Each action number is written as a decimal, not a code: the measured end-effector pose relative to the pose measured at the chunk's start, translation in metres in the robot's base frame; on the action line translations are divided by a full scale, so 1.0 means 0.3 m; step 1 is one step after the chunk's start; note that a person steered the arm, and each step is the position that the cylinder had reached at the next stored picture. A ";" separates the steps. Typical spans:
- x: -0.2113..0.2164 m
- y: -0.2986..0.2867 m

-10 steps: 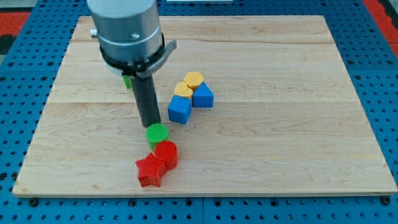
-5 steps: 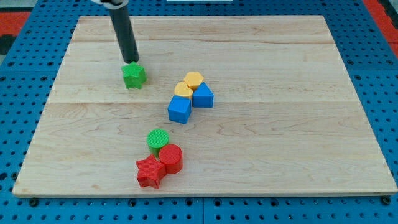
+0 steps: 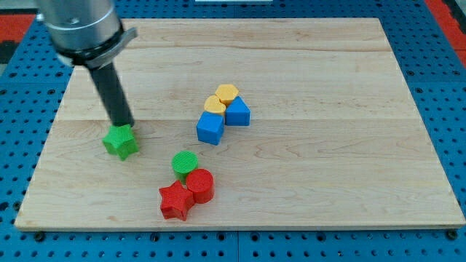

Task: Push the green star towards the group of blocks

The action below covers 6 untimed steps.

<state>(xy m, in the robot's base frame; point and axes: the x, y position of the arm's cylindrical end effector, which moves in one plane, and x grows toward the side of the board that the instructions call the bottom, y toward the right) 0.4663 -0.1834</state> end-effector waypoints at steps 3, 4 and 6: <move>0.321 -0.007; 0.322 0.079; 0.367 0.185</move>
